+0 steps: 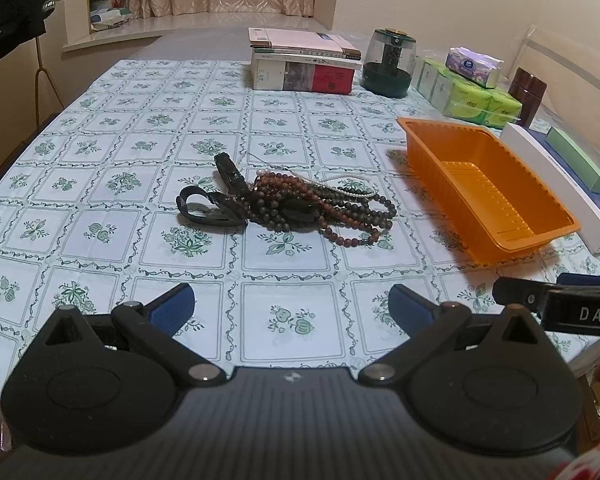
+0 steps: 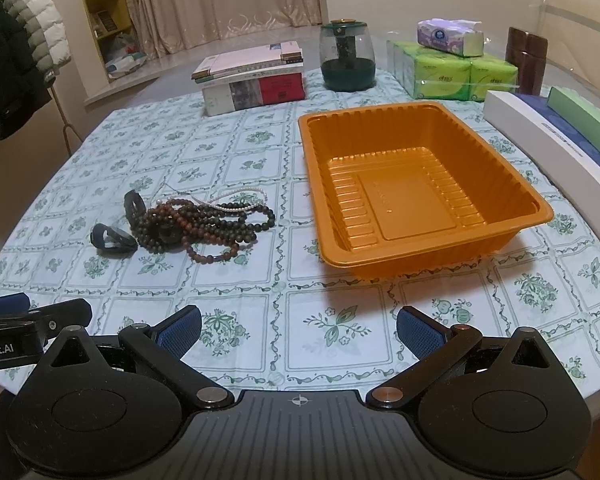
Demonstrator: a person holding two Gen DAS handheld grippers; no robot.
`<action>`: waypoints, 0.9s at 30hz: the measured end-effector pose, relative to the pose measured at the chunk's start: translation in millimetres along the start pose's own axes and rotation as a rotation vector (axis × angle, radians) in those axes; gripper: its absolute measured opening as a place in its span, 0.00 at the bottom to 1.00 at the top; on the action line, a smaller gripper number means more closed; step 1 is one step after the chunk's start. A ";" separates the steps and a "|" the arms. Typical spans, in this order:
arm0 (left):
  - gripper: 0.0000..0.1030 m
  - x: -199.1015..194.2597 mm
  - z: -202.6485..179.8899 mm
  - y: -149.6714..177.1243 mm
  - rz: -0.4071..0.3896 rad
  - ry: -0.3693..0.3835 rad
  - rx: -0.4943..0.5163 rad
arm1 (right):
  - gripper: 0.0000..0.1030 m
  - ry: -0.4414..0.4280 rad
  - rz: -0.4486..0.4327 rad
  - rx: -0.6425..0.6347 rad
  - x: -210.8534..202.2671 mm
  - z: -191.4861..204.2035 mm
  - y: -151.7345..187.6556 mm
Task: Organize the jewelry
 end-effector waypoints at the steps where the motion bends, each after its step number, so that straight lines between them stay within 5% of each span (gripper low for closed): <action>1: 0.99 -0.1 -0.2 0.2 0.000 0.000 0.000 | 1.00 0.001 0.000 -0.001 0.3 0.3 0.4; 20: 0.99 9.0 -0.3 -2.6 0.007 0.021 -0.019 | 1.00 -0.011 -0.008 0.060 2.6 -12.0 -2.9; 27: 0.99 18.6 9.5 -8.8 0.016 0.091 -0.128 | 1.00 -0.009 -0.134 0.241 -11.6 -66.6 -25.7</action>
Point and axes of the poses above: each gripper's, at about its wrist camera, not at the fingertips, and x roughly the way its jaws point, z to its left, y to its underside, the point moved 7 cm from there along x, roughly the way its jaws point, and after that the axes turned 1 degree about -z, right-handed, at the moved point
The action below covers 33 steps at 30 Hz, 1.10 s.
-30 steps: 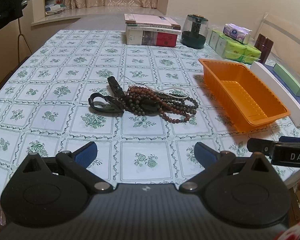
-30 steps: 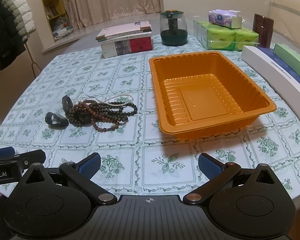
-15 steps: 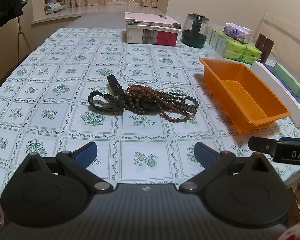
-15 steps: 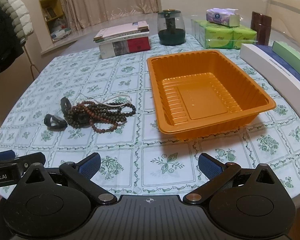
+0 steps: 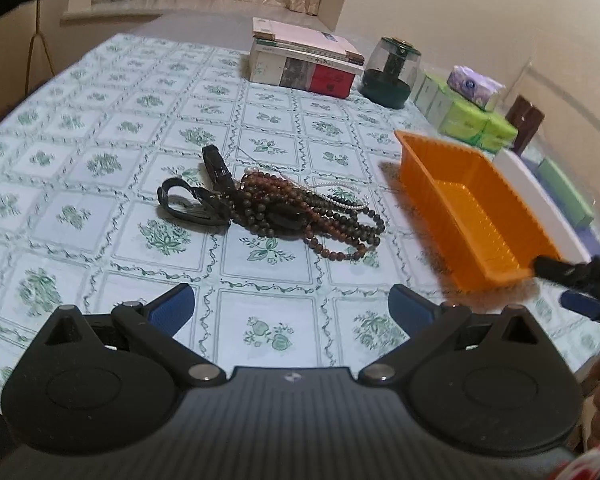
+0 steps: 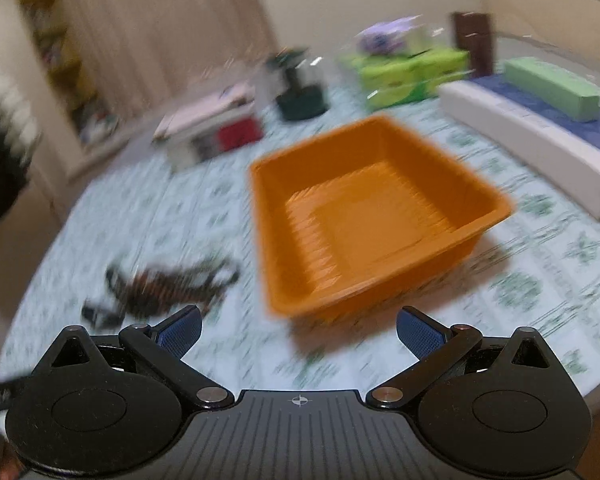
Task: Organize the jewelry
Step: 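Grasp the orange tray rim with the right tool and pull it closer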
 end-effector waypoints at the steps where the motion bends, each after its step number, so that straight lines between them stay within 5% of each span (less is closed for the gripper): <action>1: 0.99 1.8 2.1 -1.2 0.000 0.006 -0.013 | 1.00 0.013 -0.025 0.022 -2.6 -11.5 -8.2; 8: 0.99 16.1 7.2 -10.2 0.002 0.044 -0.070 | 0.97 0.104 -0.093 0.153 3.7 -109.5 -59.5; 10: 0.99 19.0 7.0 -12.2 -0.002 0.052 -0.078 | 0.80 0.107 -0.085 0.166 11.3 -129.9 -69.2; 13: 0.99 24.1 6.7 -12.6 -0.002 0.057 -0.091 | 0.75 0.096 -0.046 0.186 29.0 -149.1 -75.1; 23: 0.99 39.8 5.9 -13.5 -0.008 0.038 -0.088 | 0.47 0.006 0.023 0.191 79.3 -159.2 -68.3; 28: 0.99 46.4 5.3 -11.0 0.000 0.017 -0.067 | 0.14 0.000 0.022 0.193 85.0 -157.8 -69.0; 33: 0.99 48.3 3.2 -9.5 -0.003 0.012 -0.043 | 0.10 0.002 0.023 0.185 80.3 -153.4 -73.1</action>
Point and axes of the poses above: each gripper's, at about its wrist camera, not at the fingertips, and x roughly the way its jaws point, z to its left, y to its underside, the point moved 7 cm from there along x, roughly the way its jaws point, and after that the axes turned 1 degree about -z, right-handed, at the moved point
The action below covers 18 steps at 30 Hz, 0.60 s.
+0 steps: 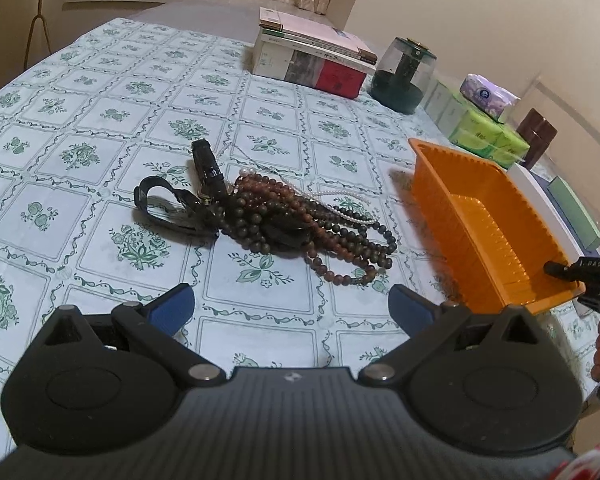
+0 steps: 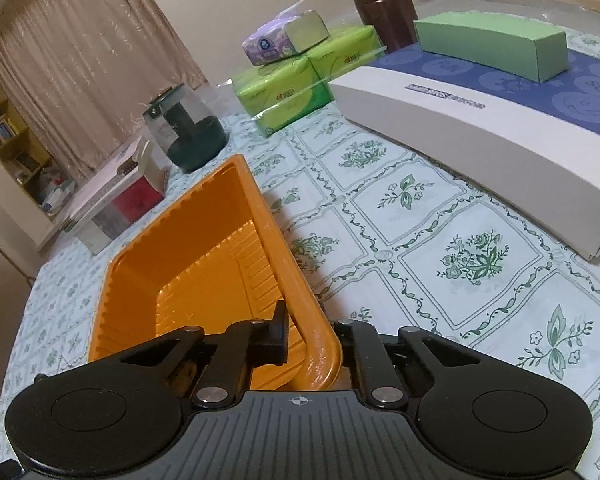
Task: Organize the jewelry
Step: 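Grasp the orange tray rim with the right tool and pull it closer, then close the left tool on a black strap bracelet while the right tool holds the tray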
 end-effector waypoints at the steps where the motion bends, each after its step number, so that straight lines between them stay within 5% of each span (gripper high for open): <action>1: 0.99 0.0 0.1 0.0 0.000 -0.001 0.002 | 0.10 0.003 0.003 -0.010 -1.0 2.8 -1.0; 18: 0.98 -12.1 34.6 -15.7 -0.078 -0.072 0.075 | 0.05 0.185 -0.020 -0.705 -35.5 116.8 9.1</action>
Point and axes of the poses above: each gripper's, at about its wrist camera, not at the fingertips, and x roughly the way its jaws point, z to its left, y to its underside, the point moved 7 cm from there along x, roughly the way its jaws point, and after that the axes turned 1 degree about -z, right-handed, at the moved point
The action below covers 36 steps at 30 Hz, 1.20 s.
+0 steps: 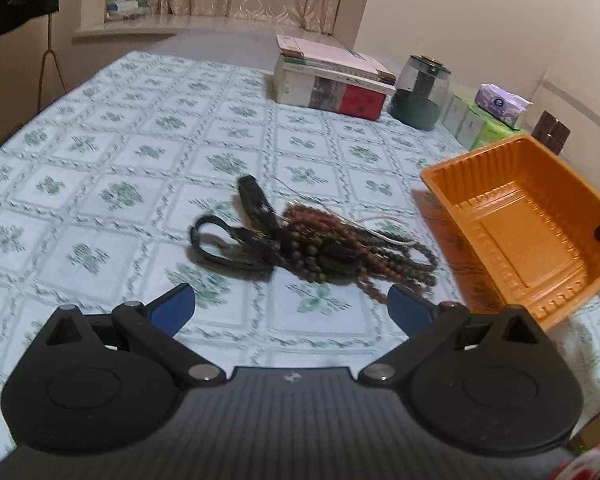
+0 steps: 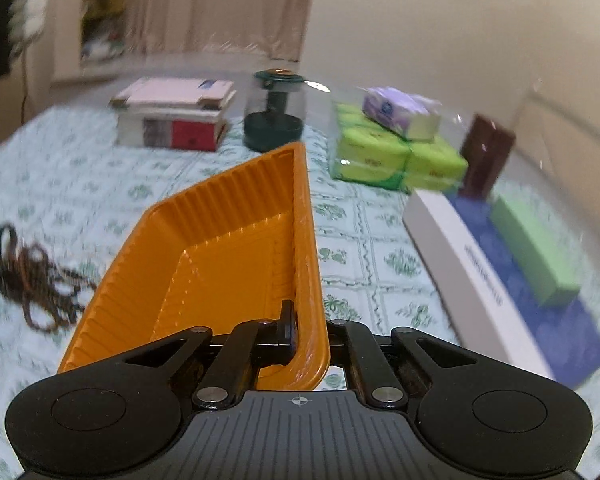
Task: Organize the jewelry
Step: 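Close the left tool on a black strap bracelet while the right tool holds the tray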
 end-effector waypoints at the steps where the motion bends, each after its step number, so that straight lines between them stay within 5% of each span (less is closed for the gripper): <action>1: 0.98 0.6 3.1 -1.5 -0.005 -0.007 0.015 | 0.05 0.011 0.002 -0.039 -1.5 4.9 0.1; 5: 0.94 8.6 14.6 -6.8 -0.030 -0.032 0.096 | 0.04 0.045 0.013 -0.148 -4.6 19.7 1.2; 15: 0.73 55.9 37.4 -19.6 -0.028 -0.091 0.224 | 0.04 0.065 0.030 -0.185 -4.8 25.5 -1.8; 23: 0.71 54.0 20.5 -27.0 -0.031 0.006 0.324 | 0.04 0.062 0.045 -0.191 -1.2 25.8 2.0; 28: 0.56 69.2 17.5 -14.6 0.043 0.025 0.258 | 0.04 0.060 0.044 -0.190 -0.9 26.9 2.6; 36: 0.30 82.5 13.4 -15.1 0.039 0.004 0.208 | 0.04 0.063 0.044 -0.169 0.3 27.8 5.8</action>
Point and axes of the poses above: each gripper's, at about its wrist camera, not at the fingertips, and x roughly the way its jaws point, z to its left, y to its underside, the point moved 7 cm from there along x, roughly the way its jaws point, and after that the axes turned 1 degree about -z, right-handed, at the moved point
